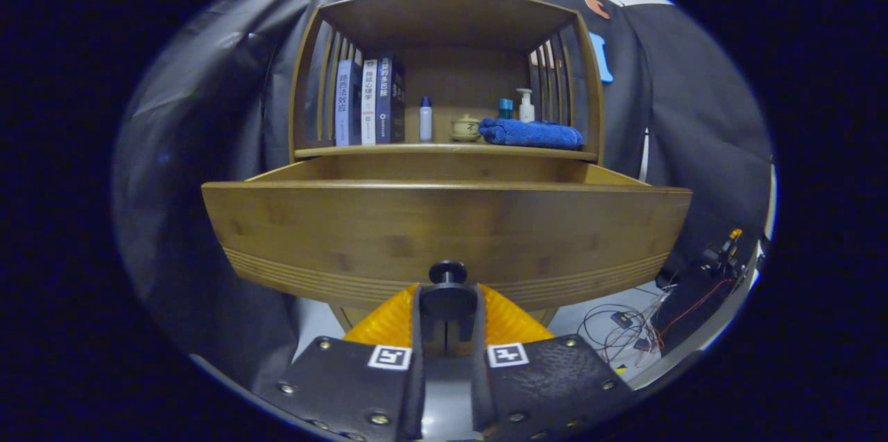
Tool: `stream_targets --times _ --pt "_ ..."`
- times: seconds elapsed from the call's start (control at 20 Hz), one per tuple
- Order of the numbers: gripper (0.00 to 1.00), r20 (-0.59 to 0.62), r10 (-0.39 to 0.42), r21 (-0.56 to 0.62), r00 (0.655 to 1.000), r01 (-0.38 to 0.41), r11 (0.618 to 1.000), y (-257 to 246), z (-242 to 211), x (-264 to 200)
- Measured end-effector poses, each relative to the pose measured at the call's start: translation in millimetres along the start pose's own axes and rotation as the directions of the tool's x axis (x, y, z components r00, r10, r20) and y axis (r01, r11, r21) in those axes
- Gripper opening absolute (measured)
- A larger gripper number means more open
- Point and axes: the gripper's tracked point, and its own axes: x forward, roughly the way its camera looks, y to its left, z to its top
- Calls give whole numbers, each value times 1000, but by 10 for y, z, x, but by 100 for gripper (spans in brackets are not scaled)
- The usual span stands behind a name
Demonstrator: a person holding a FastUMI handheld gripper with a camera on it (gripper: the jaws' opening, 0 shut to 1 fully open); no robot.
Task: Pull open the drawer, take out the items inside it, and place them on the countertop above the cabinet.
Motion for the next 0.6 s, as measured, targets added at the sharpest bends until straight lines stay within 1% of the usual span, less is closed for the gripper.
stream_targets --times 0.1,0.15,0.3,0.4,0.6 --pt "49 22 11 4 1000 -11 1000 44 140 -88" --pt "58 27 -5 -1 1000 5 1000 34 197 -105" --pt "83 43 13 18 999 -14 1000 141 454 -217" --pt "100 36 7 30 999 -8 1000 180 597 -267" --pt "100 -1 -14 4 1000 14 1000 214 916 -265"
